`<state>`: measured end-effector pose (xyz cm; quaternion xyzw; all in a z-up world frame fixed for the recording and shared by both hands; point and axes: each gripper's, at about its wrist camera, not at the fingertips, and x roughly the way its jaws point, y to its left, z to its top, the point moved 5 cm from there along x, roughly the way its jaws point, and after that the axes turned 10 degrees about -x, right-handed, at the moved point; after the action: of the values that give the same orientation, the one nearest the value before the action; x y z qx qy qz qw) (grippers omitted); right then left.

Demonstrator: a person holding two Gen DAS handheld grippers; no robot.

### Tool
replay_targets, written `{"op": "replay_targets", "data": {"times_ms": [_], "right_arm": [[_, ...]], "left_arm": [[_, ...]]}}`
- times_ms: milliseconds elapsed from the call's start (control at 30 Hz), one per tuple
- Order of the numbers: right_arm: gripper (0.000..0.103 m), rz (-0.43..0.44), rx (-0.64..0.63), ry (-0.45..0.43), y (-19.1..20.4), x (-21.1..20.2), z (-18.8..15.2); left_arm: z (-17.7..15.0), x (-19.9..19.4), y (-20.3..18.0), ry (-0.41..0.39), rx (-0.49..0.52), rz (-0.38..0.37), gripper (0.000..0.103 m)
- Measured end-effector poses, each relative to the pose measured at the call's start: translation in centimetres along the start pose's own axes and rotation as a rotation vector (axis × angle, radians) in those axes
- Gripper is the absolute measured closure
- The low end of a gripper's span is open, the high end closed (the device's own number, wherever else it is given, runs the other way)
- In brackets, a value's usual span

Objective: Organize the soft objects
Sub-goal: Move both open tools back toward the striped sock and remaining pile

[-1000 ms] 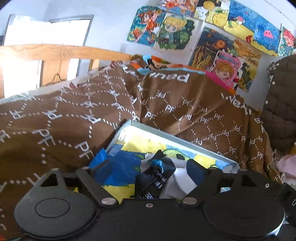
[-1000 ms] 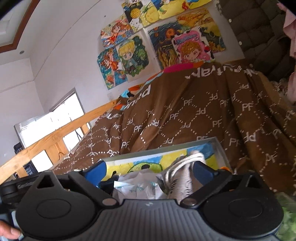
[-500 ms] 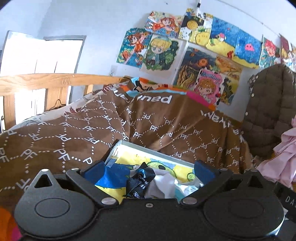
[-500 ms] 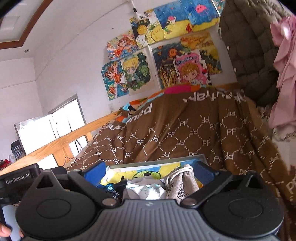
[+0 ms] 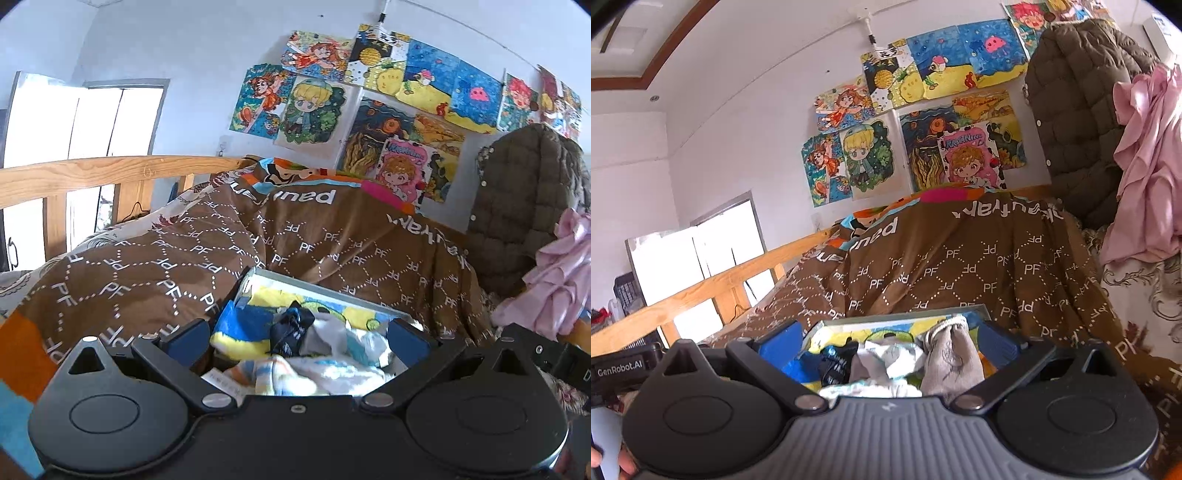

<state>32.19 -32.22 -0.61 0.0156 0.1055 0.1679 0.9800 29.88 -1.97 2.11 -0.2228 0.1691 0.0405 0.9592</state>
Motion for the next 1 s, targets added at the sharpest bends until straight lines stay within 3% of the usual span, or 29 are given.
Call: {"op": "replay_targets", "data": {"times_ms": [567,867,1000], "right_arm": [[0.0,-0.004,-0.186,0.119,5.2,-4.1,-4.4],[0.0,0.066,-0.335,0.23,9.2,-3.7,-6.8],[0.0,0.109,-0.344,0.253,10.2,-3.3,-7.6]], "left_arm": [[-4.1,-6.0,4.0,0.017,0.025,-0.017,0.001],[-5.7,-7.2,5.8,0.034,0.068,-0.011,0.001],[-6.4,-7.3,6.7,0.033,0.095,-0.018,0.001]]}}
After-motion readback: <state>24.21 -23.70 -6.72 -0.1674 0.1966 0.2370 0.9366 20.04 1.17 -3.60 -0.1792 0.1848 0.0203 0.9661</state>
